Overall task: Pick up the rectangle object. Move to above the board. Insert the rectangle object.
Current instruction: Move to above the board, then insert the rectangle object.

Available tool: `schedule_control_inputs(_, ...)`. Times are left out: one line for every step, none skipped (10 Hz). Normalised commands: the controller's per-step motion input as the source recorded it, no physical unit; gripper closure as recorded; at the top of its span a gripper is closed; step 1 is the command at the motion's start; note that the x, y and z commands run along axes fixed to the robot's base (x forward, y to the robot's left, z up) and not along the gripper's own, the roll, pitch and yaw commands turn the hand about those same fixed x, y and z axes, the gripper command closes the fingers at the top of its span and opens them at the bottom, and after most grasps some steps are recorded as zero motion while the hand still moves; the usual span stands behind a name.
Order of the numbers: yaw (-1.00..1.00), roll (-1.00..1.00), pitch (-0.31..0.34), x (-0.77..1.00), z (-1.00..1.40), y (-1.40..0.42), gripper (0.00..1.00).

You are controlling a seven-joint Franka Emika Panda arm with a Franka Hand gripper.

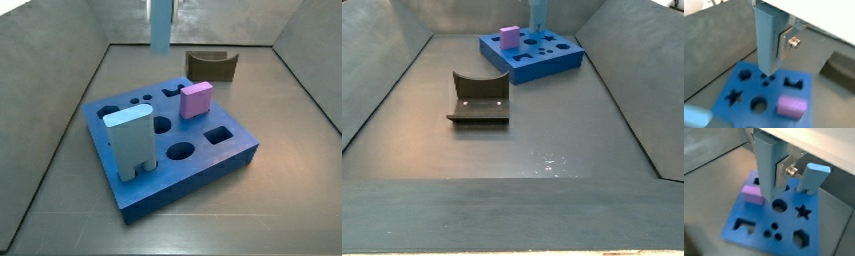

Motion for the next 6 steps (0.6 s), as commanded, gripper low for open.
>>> schedule_control_inputs(0.01, 0.07, 0.001, 0.08, -0.15, -0.42, 1.00)
schedule_control_inputs(0.01, 0.07, -0.001, 0.07, -0.11, -0.30, 1.00)
schedule_control_inputs(-0.06, 0.00, 0.000, 0.00, 0.00, -0.04, 1.00)
schedule_control_inputs(-0.77, 0.10, 0.031, 0.08, 0.00, -0.17, 1.00)
schedule_control_inputs(-0.93, 0.07, 0.017, 0.00, 0.00, -0.17, 1.00)
schedule_control_inputs(-0.85, 0.11, 0.037, 0.00, 0.00, -0.14, 1.00)
